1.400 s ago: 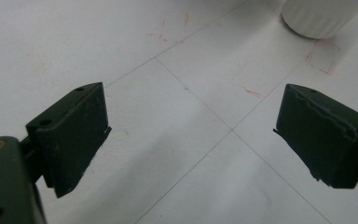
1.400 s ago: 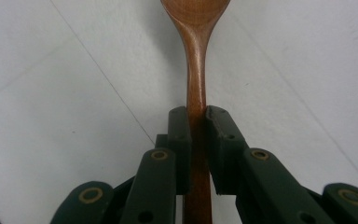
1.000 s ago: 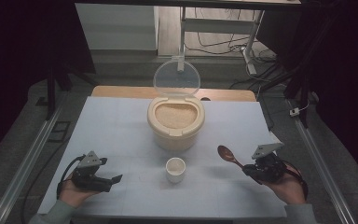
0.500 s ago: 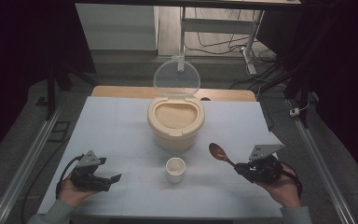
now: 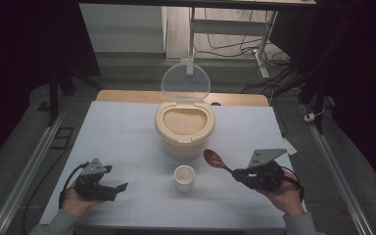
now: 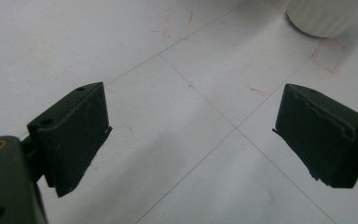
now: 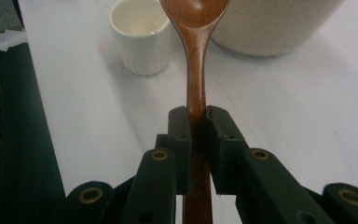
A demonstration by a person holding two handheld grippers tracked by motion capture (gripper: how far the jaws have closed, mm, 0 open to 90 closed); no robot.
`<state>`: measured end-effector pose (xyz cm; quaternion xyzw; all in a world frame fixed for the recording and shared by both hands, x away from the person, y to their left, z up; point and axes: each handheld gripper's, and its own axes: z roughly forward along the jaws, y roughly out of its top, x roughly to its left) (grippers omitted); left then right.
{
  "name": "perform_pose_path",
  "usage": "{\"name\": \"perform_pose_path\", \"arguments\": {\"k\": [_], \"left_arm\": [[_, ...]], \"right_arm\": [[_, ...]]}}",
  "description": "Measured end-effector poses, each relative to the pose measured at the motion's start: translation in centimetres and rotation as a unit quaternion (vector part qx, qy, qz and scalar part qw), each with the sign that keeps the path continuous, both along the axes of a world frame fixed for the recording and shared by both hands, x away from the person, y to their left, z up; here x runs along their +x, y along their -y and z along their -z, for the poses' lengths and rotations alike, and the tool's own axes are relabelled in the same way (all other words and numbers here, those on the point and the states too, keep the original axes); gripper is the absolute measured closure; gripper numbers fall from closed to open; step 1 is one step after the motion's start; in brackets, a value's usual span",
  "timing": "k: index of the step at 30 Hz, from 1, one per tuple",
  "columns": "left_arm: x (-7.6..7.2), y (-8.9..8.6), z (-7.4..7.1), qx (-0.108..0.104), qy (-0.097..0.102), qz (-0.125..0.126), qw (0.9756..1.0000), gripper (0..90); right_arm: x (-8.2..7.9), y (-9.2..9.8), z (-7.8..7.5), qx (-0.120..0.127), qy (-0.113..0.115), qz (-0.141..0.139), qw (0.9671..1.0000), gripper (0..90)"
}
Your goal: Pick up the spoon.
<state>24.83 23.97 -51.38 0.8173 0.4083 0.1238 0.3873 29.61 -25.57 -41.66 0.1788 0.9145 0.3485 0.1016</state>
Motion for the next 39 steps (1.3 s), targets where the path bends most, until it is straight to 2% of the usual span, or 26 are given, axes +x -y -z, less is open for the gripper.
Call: {"name": "perform_pose_path", "arguments": {"k": [14, 32, 39], "left_arm": [[0.0, 0.0, 0.0, 0.0, 0.0, 0.001, 1.0, 9.8], [0.0, 0.0, -0.1, -0.001, 0.0, 0.002, 1.0, 9.9], [-0.1, 0.1, -0.1, 0.0, 0.001, 0.004, 1.0, 9.9]], "right_arm": [[0.1, -3.1, -0.1, 0.007, 0.006, -0.03, 0.9995, 80.3], [0.2, -8.2, -0.2, -0.002, 0.014, -0.079, 0.9967, 80.3], [0.2, -8.9, 0.2, -0.007, 0.012, -0.087, 0.9961, 80.3]]}}
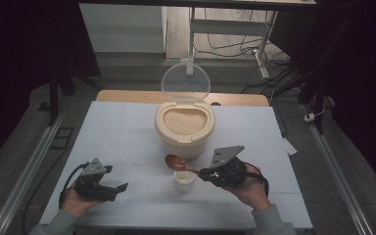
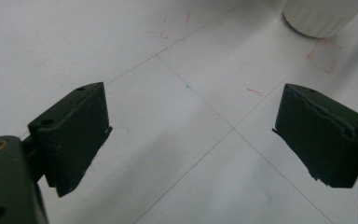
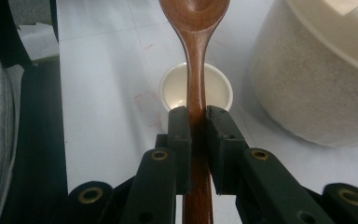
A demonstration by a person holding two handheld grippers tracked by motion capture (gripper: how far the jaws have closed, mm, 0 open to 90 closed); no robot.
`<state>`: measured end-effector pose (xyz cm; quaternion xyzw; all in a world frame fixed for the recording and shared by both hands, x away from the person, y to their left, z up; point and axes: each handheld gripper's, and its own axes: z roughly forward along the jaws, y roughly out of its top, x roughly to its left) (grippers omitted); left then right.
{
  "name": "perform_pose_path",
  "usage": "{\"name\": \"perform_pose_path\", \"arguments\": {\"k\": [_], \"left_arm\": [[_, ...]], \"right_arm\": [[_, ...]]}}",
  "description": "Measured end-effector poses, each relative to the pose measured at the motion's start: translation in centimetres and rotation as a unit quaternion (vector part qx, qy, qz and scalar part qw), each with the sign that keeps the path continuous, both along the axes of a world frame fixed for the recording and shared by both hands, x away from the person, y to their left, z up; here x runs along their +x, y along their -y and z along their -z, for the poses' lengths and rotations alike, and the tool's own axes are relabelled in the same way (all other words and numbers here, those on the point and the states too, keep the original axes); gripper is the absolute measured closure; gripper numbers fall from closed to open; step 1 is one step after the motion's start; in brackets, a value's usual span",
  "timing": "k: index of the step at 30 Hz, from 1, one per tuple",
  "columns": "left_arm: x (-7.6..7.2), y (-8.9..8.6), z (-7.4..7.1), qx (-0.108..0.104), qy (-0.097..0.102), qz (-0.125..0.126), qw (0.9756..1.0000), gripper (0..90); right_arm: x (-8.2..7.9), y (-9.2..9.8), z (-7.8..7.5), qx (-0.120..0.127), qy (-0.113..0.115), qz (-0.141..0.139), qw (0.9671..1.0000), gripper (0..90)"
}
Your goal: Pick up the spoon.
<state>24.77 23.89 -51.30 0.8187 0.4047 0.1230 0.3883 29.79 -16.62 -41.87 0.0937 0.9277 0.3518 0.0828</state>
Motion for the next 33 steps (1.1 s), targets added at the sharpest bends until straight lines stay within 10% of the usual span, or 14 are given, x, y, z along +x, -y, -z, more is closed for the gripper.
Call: {"name": "perform_pose_path", "arguments": {"k": [33], "left_arm": [[-0.5, 2.5, -3.0, -0.02, 0.032, 0.043, 0.9984, 11.2]], "right_arm": [[-0.2, -1.8, 0.5, -0.009, 0.004, -0.01, 0.9999, 80.3]]}}
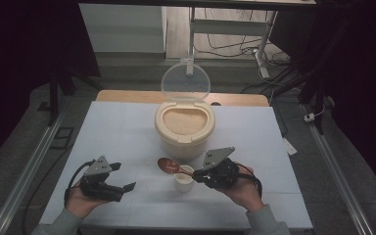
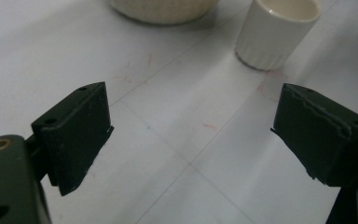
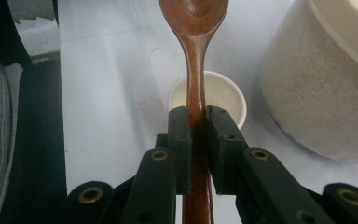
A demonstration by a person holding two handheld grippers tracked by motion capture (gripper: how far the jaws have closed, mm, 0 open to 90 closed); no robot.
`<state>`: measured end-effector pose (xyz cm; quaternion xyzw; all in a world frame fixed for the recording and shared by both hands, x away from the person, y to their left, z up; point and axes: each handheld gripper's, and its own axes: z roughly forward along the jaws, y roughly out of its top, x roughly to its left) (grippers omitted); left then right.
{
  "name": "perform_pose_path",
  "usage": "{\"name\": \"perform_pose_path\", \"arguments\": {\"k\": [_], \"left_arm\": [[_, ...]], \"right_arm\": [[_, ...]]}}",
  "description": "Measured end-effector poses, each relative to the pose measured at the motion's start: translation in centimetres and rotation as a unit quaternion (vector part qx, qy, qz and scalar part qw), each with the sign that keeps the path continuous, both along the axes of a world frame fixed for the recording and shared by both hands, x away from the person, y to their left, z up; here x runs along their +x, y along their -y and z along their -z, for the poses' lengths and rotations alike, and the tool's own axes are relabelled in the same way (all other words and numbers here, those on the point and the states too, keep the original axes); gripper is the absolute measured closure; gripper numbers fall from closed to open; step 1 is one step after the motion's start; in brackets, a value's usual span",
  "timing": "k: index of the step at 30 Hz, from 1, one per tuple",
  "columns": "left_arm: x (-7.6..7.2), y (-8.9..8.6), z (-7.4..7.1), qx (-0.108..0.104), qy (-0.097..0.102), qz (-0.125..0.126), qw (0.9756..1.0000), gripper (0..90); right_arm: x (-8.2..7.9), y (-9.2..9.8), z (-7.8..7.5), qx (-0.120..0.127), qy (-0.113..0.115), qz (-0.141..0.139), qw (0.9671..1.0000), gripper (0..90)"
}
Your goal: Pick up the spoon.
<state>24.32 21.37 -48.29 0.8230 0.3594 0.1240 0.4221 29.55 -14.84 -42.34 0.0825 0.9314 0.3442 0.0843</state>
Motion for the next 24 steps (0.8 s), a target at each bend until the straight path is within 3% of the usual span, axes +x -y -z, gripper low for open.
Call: {"name": "perform_pose_path", "arguments": {"k": [14, 24], "left_arm": [[-0.1, 1.5, -1.6, -0.001, 0.007, 0.02, 0.9998, 11.5], [0.1, 3.7, -4.3, 0.011, 0.029, 0.051, 0.9982, 12.3]], "right_arm": [[-0.2, -0.5, 0.0, -0.004, 0.0, -0.003, 1.0, 80.3], [-0.3, -0.9, 0.0, -0.011, 0.001, -0.007, 0.9999, 80.3]]}}
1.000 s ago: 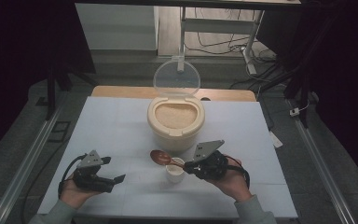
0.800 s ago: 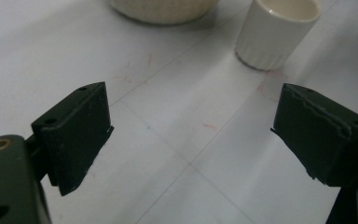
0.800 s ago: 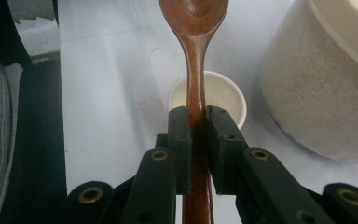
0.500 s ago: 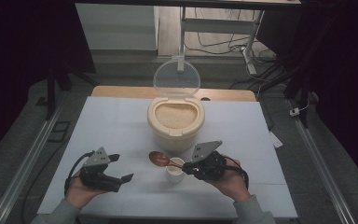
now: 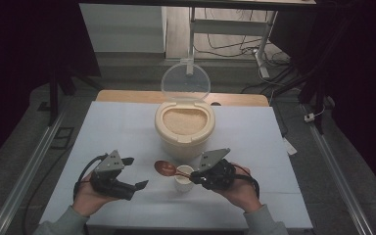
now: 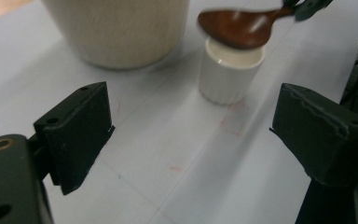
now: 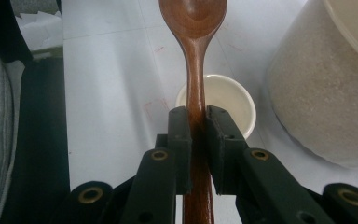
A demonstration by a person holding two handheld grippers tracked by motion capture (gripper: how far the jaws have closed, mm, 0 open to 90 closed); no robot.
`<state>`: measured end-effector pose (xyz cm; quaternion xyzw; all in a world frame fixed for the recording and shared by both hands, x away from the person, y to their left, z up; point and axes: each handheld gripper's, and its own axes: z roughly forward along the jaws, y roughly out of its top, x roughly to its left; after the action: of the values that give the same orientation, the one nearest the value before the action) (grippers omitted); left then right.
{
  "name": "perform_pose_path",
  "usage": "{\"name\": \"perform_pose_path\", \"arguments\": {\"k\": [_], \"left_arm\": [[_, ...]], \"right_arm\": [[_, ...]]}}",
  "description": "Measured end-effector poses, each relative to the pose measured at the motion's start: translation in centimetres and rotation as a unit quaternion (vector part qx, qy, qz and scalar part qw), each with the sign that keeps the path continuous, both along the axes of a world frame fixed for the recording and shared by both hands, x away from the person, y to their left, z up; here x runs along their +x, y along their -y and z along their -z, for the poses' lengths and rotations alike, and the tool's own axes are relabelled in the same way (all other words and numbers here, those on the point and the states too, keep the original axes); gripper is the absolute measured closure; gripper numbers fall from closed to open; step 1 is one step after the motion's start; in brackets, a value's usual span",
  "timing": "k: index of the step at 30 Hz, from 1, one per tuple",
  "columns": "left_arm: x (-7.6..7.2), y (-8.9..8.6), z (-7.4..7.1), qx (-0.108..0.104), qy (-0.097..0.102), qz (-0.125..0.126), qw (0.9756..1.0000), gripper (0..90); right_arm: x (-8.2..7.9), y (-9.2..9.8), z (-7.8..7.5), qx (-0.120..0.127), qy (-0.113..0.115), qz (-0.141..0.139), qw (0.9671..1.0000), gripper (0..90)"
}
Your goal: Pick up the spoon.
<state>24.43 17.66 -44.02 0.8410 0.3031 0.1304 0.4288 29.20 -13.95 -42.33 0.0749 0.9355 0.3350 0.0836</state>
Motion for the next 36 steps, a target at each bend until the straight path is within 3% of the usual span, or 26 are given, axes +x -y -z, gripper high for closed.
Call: {"name": "perform_pose_path", "arguments": {"k": [9, 14, 20, 23, 29, 32, 36], "left_arm": [[0.4, 3.0, -2.9, 0.022, 0.016, 0.047, 0.9985, 13.5], [1.1, 4.7, -3.9, 0.052, 0.013, 0.086, 0.9949, 17.4], [2.3, 7.4, -4.6, 0.106, 0.004, 0.13, 0.9857, 23.8], [2.8, 8.7, -4.7, 0.136, 0.001, 0.154, 0.9787, 28.1], [3.8, 10.1, -4.4, 0.173, -0.02, 0.182, 0.9678, 37.8], [4.0, 10.5, -4.0, 0.184, -0.031, 0.191, 0.9636, 41.3], [4.4, 10.7, -3.6, 0.194, -0.041, 0.198, 0.9599, 45.6]], "right_arm": [[0.0, -0.6, -0.3, -0.006, 0.001, -0.006, 1.0, 80.3], [0.0, -1.1, -0.3, -0.013, 0.001, -0.01, 0.9999, 80.3], [0.1, -1.6, -0.7, -0.021, 0.005, -0.017, 0.9996, 80.3], [0.1, -1.8, -0.8, -0.025, 0.007, -0.02, 0.9995, 80.3], [0.0, -2.0, -0.9, -0.027, 0.008, -0.024, 0.9993, 80.3], [0.0, -1.9, -0.9, -0.025, 0.01, -0.026, 0.9993, 80.3], [-0.1, -2.1, -0.8, -0.026, 0.009, -0.028, 0.9993, 80.3]]}}
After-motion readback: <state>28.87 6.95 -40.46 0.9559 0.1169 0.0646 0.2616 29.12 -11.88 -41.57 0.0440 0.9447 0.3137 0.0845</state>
